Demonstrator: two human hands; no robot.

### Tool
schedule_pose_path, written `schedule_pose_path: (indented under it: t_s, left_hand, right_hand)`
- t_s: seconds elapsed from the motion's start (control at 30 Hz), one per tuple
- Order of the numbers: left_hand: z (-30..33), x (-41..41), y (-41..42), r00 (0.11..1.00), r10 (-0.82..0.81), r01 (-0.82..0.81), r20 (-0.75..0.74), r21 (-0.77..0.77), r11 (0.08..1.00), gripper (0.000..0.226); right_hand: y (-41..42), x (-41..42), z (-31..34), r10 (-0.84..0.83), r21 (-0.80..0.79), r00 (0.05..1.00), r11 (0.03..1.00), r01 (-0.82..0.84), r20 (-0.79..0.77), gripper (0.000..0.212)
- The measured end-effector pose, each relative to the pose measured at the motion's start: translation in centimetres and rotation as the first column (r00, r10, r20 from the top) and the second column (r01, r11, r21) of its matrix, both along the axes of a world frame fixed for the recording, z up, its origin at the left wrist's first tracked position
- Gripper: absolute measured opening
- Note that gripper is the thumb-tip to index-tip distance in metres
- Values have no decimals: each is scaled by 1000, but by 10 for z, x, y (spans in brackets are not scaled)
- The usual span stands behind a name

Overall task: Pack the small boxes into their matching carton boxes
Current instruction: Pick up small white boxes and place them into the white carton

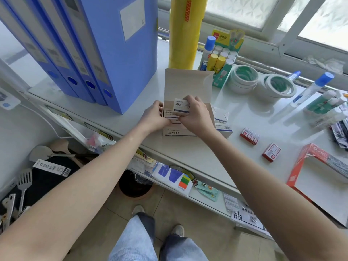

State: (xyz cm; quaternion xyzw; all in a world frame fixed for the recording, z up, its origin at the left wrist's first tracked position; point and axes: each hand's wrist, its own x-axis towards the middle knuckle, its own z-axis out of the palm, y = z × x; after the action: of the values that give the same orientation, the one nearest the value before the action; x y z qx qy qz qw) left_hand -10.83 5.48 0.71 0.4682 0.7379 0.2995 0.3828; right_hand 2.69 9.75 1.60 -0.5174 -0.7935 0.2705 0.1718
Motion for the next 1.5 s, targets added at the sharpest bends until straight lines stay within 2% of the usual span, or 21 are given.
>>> schedule_pose_path:
  t_s: [0.17,0.27,0.53,0.7,0.93,1.13,1.3,1.37,1.5]
  left_hand:
    - [-1,3,1,992,40,-36,-121,38,999,51]
    - [2,4,1,990,34,-27,-139,54,998,50]
    - [3,7,-1,982,54,-46,-182,51,998,36]
    - [5,8,-3,987,26,-19,-159,47,999,37]
    - [8,8,-3,989,21,-17,-143,27,999,38]
    - [10,10,-3,994,13,-12,-112,14,1000,44]
    - [10,9,-5,997,39,-41,-67,-30,999,75]
    - [11,10,-7,997,32,-34,-66,-21,999,70]
    - [11,13,-9,998,23,-21,-61,28,999,45]
  right_hand:
    - [-1,7,7,-8,-191,997,982,-6,-74,45]
    - [0,9,10,-39,-234,991,972,8,-126,42]
    - [1,7,4,28,-195,999,980,-36,-42,56]
    - [1,0,10,58,-6,996,998,-57,75,43]
    - [-3,-2,6,8,88,991,996,-20,133,43]
    - [-4,-3,5,36,48,999,998,-37,30,37]
    - [-4,0,8,8,-34,999,999,-9,-43,43]
    - [-3,2,7,-37,-94,997,995,30,-67,41]
    - [-2,1,8,-97,-133,992,987,85,-83,39]
